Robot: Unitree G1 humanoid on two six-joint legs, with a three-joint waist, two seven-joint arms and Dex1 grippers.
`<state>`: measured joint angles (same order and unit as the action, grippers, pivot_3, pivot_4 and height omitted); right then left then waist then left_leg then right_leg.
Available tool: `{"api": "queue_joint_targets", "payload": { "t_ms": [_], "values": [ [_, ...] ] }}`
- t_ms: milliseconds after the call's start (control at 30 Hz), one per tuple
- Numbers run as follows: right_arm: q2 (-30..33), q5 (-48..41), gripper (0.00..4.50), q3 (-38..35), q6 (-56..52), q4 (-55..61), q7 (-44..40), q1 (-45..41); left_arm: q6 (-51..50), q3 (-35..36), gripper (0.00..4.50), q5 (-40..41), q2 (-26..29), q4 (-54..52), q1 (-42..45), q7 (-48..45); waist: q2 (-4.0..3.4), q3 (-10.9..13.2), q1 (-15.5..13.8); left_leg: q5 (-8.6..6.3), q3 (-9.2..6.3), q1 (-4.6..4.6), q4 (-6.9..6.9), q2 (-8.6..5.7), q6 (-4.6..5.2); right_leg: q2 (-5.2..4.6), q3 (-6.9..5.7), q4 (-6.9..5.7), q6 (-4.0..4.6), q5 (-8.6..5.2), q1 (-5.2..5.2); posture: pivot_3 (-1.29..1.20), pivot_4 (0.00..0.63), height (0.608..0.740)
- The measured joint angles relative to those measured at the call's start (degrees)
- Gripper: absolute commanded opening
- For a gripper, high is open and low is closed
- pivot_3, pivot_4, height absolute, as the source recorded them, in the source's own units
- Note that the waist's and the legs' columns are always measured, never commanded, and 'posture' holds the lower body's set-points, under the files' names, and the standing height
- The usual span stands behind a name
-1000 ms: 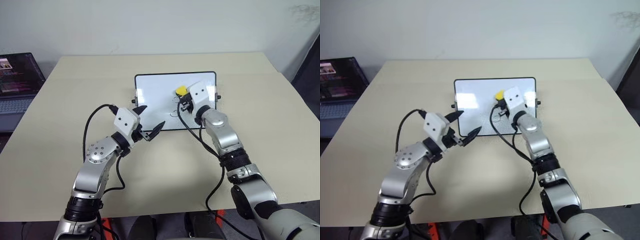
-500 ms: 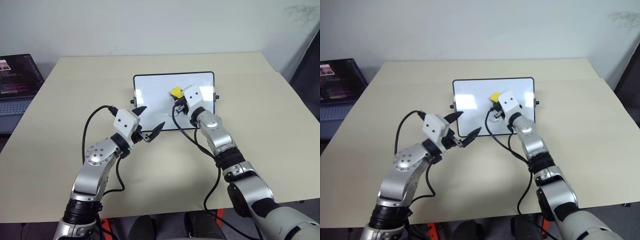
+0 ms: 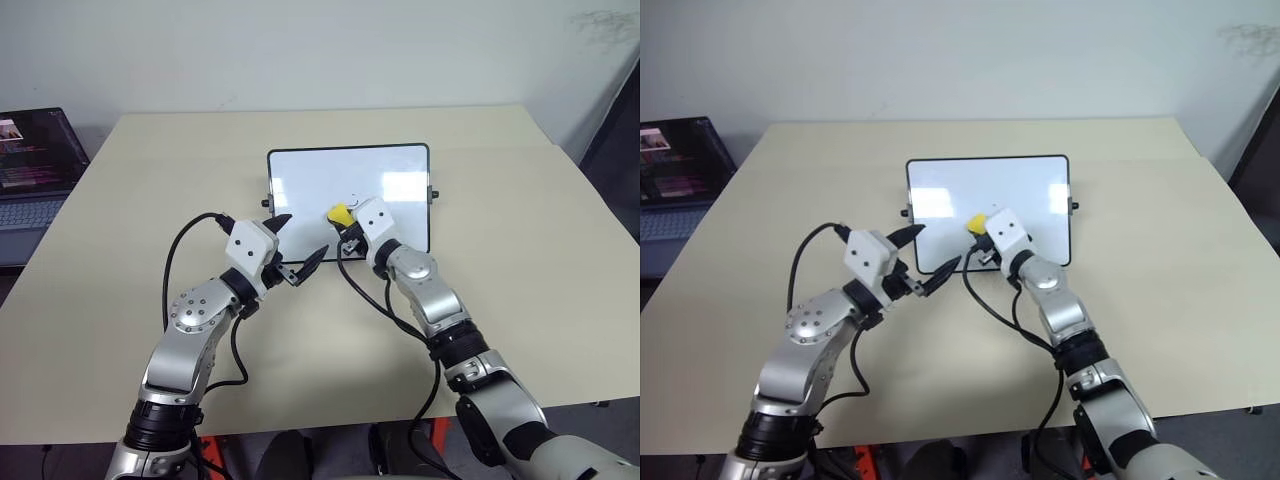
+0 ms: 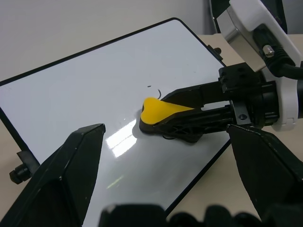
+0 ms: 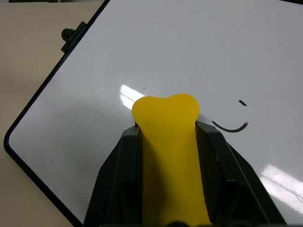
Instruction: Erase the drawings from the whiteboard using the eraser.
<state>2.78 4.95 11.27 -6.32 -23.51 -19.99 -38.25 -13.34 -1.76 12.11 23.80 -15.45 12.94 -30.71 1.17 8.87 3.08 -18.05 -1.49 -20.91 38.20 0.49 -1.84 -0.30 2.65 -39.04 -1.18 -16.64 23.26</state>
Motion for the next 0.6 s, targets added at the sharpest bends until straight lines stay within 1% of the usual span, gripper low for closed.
{"api": "queue_joint_targets", "payload": {
  "t_ms": [167,433,600],
  "values": [
    [1.82,-0.11,1.24,-0.13,-1.85,2.85,-0.94,1.14,0.01,-0.07,4.5,-0.01,0.0,0.02,0.03,0.0,0.0,0.0,-0.23,0.0,0.0,-0.02,-0.01,-0.01,0.0,0.0,0.0,0.04,0.0,0.0,0.0,0.0,0.15,0.74],
    [5.21,-1.53,1.24,-3.46,-6.94,10.37,-0.85,1.25,0.17,-0.14,4.5,-0.01,-0.35,0.48,0.78,-0.13,-0.01,0.01,-0.36,0.0,-0.01,-0.04,-0.04,0.0,0.0,0.0,-0.01,0.06,0.0,0.0,0.02,0.0,0.15,0.74],
    [5.65,-1.71,1.24,-3.97,-7.9,12.23,0.09,1.08,0.35,-0.21,4.5,-0.01,-0.55,0.97,1.27,-0.25,-0.01,0.01,-0.37,0.0,0.0,-0.04,-0.04,-0.01,0.0,0.0,0.0,0.06,0.0,0.0,0.02,0.0,0.15,0.74]
  ]
}}
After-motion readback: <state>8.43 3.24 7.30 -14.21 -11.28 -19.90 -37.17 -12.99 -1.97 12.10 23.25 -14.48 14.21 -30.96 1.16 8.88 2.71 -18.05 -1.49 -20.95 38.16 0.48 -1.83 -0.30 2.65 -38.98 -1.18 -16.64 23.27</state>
